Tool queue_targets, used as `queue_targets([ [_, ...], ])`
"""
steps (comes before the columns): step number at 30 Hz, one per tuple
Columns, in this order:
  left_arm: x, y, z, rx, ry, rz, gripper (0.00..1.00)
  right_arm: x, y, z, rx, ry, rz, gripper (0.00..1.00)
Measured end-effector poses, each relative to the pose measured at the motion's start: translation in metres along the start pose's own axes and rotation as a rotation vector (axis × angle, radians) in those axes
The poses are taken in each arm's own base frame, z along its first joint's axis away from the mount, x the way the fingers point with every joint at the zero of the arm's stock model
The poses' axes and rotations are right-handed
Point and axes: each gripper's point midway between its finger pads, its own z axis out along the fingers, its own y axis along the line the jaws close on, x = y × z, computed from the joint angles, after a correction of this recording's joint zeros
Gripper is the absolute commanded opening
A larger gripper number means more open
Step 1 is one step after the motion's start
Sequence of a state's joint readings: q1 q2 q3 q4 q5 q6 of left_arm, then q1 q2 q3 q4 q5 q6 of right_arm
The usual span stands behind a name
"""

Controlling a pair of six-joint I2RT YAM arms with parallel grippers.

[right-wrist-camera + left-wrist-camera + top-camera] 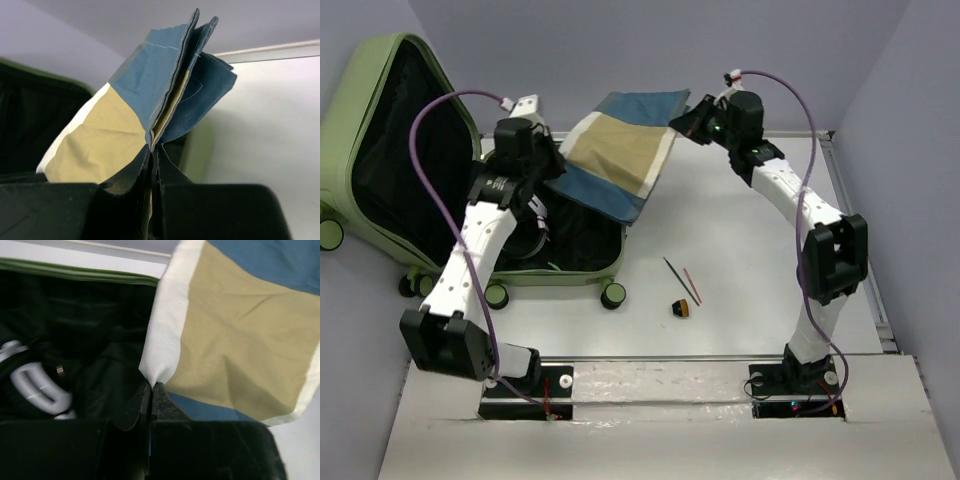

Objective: Pack the luggage

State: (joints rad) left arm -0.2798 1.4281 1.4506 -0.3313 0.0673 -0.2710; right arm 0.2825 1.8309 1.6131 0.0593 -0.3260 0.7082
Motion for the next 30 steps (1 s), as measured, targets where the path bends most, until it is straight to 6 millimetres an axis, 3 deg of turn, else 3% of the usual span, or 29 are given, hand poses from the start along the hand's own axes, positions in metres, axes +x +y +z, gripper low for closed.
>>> queue_targets([
  [3,-0.007,0.057,-0.030,-0.137,-0.057,-0.037,0.06,0.019,0.045,0.036,-0.087,0.029,-0.016,0.07],
  [8,0.019,0.097,-0.048,-0.272,-0.041,-0.053,0.09,0.079,0.071,0.090,-0.121,0.132,-0.025,0.11],
  [10,0.035,0.111,-0.053,-0.338,-0.023,-0.052,0.16,0.112,0.069,0.111,-0.109,0.186,-0.029,0.17],
  [12,0.047,0.123,-0.058,-0.393,-0.015,-0.051,0.14,0.138,0.064,0.130,-0.091,0.224,-0.041,0.22],
  [13,0.054,0.131,-0.064,-0.430,-0.009,-0.052,0.10,0.163,0.056,0.140,-0.067,0.271,-0.046,0.30],
  [16,0.059,0.143,-0.080,-0.493,-0.026,-0.056,0.10,0.208,0.038,0.149,-0.010,0.359,-0.079,0.51],
  [18,0.055,0.144,-0.089,-0.507,-0.053,-0.058,0.20,0.228,0.030,0.146,0.025,0.404,-0.097,0.63],
  [21,0.043,0.141,-0.105,-0.507,-0.110,-0.062,0.95,0.227,0.038,0.145,0.019,0.394,-0.127,0.82],
  [22,0.041,0.139,-0.108,-0.503,-0.128,-0.075,0.99,0.225,0.039,0.144,0.022,0.390,-0.138,0.84],
  [26,0.040,0.139,-0.114,-0.503,-0.153,-0.082,0.99,0.209,0.041,0.136,0.051,0.366,-0.195,0.85],
  [29,0.043,0.140,-0.114,-0.507,-0.145,-0.082,0.99,0.192,0.041,0.122,0.081,0.352,-0.240,0.77],
  [30,0.043,0.140,-0.114,-0.506,-0.144,-0.082,0.99,0.185,0.041,0.115,0.088,0.347,-0.258,0.70],
])
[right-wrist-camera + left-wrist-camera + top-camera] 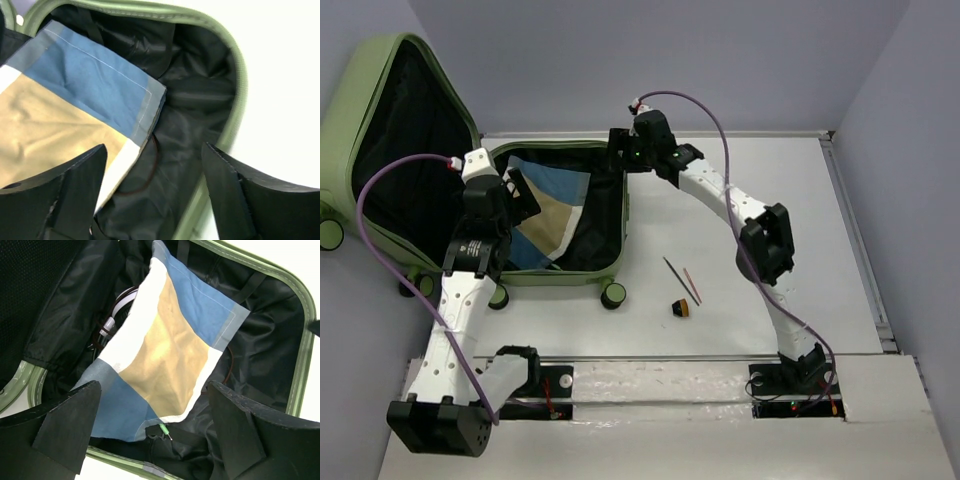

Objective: Pack the luggage

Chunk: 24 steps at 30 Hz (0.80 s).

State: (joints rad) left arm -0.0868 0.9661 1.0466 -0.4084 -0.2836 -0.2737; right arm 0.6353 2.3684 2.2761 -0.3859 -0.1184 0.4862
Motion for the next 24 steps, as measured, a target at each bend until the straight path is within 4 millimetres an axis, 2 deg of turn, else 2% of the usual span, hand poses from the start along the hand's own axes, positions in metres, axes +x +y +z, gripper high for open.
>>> queue_targets([
  [3,-0.001,-0.003,-0.003,0.020,-0.003,-0.004,0.99,-0.012,-0.002,-0.032,0.028,-0.016,-0.045,0.57],
  [4,-0.002,-0.004,-0.004,0.030,-0.006,-0.007,0.99,-0.017,-0.001,-0.048,0.036,-0.026,-0.060,0.48],
  [6,-0.004,-0.009,-0.009,0.062,-0.014,-0.014,0.99,-0.016,-0.005,-0.077,0.060,-0.034,-0.088,0.43],
  [7,-0.006,-0.010,-0.012,0.074,-0.020,-0.018,0.99,-0.017,-0.005,-0.102,0.073,-0.041,-0.097,0.38],
  [8,-0.008,-0.010,-0.015,0.079,-0.028,-0.020,0.99,-0.015,-0.008,-0.116,0.083,-0.054,-0.103,0.38],
  [9,-0.011,-0.010,-0.019,0.081,-0.042,-0.023,0.99,-0.005,-0.014,-0.137,0.103,-0.058,-0.105,0.38],
  [12,-0.023,-0.003,-0.034,0.068,-0.105,-0.039,0.99,0.037,-0.040,-0.172,0.166,-0.017,-0.104,0.38],
  [13,-0.031,0.000,-0.043,0.066,-0.143,-0.052,0.99,0.051,-0.048,-0.177,0.186,0.007,-0.101,0.38],
  [15,-0.047,0.006,-0.062,0.064,-0.227,-0.082,0.99,0.098,-0.074,-0.185,0.238,0.096,-0.083,0.40],
  [19,-0.062,0.007,-0.077,0.090,-0.301,-0.111,0.99,0.179,-0.114,-0.203,0.316,0.260,-0.061,0.40],
  [22,-0.050,-0.001,-0.066,0.125,-0.267,-0.097,0.99,0.209,-0.118,-0.222,0.322,0.313,-0.054,0.39],
  [24,-0.024,-0.005,-0.050,0.135,-0.189,-0.068,0.99,0.211,-0.104,-0.232,0.287,0.297,-0.065,0.40],
])
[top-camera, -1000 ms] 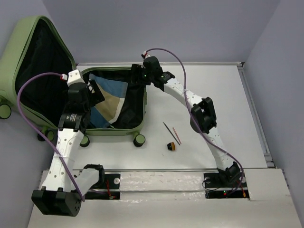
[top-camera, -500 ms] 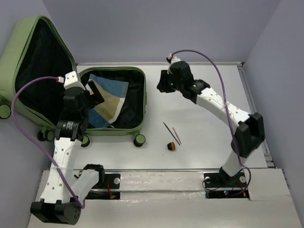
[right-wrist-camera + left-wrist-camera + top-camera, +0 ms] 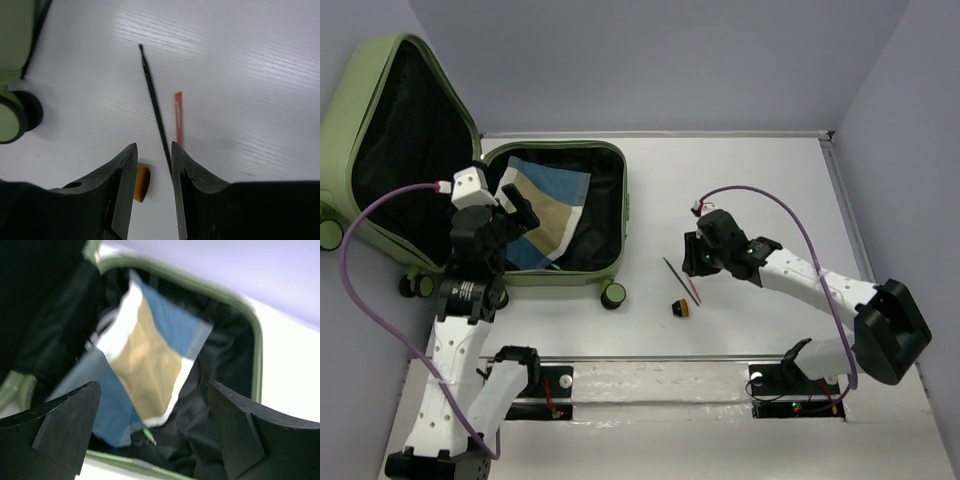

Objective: Pack the luggage

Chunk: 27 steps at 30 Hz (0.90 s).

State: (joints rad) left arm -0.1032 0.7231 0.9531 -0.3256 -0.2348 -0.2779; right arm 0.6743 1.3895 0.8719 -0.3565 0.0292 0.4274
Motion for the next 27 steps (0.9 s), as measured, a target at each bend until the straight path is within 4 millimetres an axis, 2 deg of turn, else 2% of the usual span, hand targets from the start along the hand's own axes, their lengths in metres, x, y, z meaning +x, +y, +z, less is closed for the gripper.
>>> queue_targets([
  [2,0.022,0.002,0.008,0.000,0.059,0.015,0.99,-0.003,0.015,-0.011,-0.042,-0.032,-0.015,0.43],
  [4,0.044,0.000,0.016,0.015,0.125,0.023,0.99,-0.001,0.033,-0.018,-0.082,-0.051,-0.044,0.53],
  [6,0.065,-0.003,0.019,0.042,0.182,0.021,0.99,0.008,0.043,-0.017,-0.093,-0.036,-0.063,0.63],
  [8,0.073,-0.009,0.016,0.087,0.205,0.014,0.99,0.020,0.050,-0.015,-0.090,-0.006,-0.083,0.65],
  [11,0.064,-0.032,0.002,0.210,0.179,0.000,0.99,0.036,0.055,-0.014,-0.073,0.028,-0.106,0.66],
  [17,0.031,-0.087,-0.043,0.517,0.097,0.000,0.99,0.060,0.055,-0.016,-0.023,0.070,-0.116,0.70],
  [22,0.025,-0.094,-0.059,0.578,0.067,0.017,0.99,0.078,0.048,-0.006,0.042,0.119,-0.111,0.70],
  [27,0.032,-0.103,-0.074,0.669,0.077,0.036,0.99,0.099,0.037,0.010,0.124,0.184,-0.117,0.63],
])
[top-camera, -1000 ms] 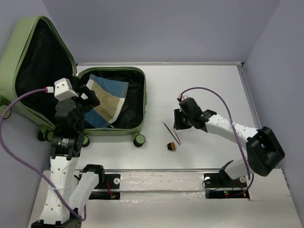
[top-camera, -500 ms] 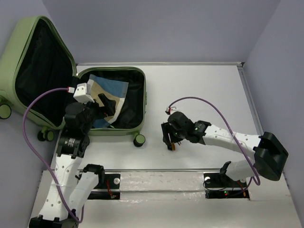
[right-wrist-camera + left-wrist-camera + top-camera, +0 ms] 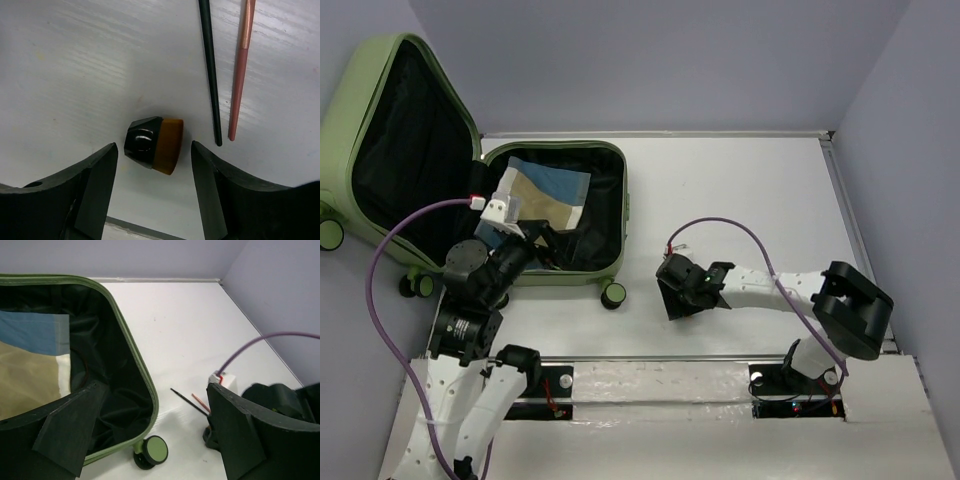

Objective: Pack the luggage

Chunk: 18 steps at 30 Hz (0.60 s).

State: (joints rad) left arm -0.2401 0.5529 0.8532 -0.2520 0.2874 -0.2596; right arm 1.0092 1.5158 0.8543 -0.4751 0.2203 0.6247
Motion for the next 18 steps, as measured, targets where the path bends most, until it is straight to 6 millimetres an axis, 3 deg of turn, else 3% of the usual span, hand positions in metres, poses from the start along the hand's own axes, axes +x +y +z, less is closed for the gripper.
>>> queue_targets([
  [3,0.015,-0.014,-0.006,0.089,0.022,0.005,0.99,0.006,-0.005,0.010,0.047,0.026,-0.001,0.57],
  [6,0.028,-0.030,-0.012,0.197,0.037,0.011,0.99,0.003,-0.004,0.012,0.064,0.023,0.007,0.38],
  [13,0.053,-0.054,-0.020,0.374,0.064,0.020,0.99,-0.001,0.007,0.007,0.074,0.000,0.009,0.32],
  [16,0.056,-0.058,-0.024,0.402,0.059,0.025,0.99,-0.004,0.011,-0.005,0.062,-0.013,0.002,0.31],
  [18,0.052,-0.059,-0.025,0.402,0.038,0.034,0.99,-0.017,0.018,-0.018,0.043,-0.044,-0.002,0.31],
])
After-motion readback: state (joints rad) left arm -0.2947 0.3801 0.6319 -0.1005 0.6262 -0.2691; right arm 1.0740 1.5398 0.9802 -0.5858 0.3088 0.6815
